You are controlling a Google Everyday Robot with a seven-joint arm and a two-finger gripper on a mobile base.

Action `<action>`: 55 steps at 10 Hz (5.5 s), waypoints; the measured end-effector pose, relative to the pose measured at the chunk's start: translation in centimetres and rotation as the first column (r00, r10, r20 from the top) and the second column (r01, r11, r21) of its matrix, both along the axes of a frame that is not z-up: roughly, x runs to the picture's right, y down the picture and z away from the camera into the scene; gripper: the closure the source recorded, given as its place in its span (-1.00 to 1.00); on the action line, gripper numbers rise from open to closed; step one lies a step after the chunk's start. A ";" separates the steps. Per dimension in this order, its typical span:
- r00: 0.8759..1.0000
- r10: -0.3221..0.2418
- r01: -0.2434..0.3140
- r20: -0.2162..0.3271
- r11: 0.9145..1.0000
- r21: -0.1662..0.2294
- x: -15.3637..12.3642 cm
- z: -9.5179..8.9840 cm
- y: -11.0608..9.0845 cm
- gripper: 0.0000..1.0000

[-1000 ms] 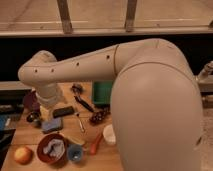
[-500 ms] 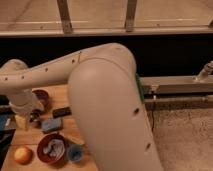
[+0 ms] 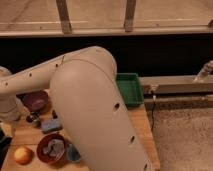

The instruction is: Place apple in plastic cup

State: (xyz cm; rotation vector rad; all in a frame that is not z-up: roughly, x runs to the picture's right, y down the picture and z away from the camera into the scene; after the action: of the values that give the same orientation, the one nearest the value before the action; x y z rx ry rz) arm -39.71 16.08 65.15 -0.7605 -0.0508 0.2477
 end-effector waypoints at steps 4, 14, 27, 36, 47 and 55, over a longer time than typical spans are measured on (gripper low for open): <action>0.999 0.052 -0.053 -0.014 0.996 -0.077 -0.4 1.7 2.9 -0.31; 0.992 0.119 -0.110 0.043 0.979 -0.169 -3.0 4.7 11.7 -0.31; 0.993 0.114 -0.117 -0.024 0.965 -0.236 -3.3 5.8 16.5 0.64; 0.995 0.037 -0.056 -0.089 0.974 -0.218 -0.5 5.1 8.4 1.00; 0.898 0.259 -0.291 -0.356 0.956 -0.038 17.2 -5.0 4.8 1.00; 0.882 0.247 -0.305 -0.402 0.949 -0.086 17.5 -2.2 6.7 1.00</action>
State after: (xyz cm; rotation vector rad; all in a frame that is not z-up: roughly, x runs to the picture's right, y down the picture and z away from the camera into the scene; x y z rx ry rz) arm -22.18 22.79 62.92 -0.8388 0.2390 0.6795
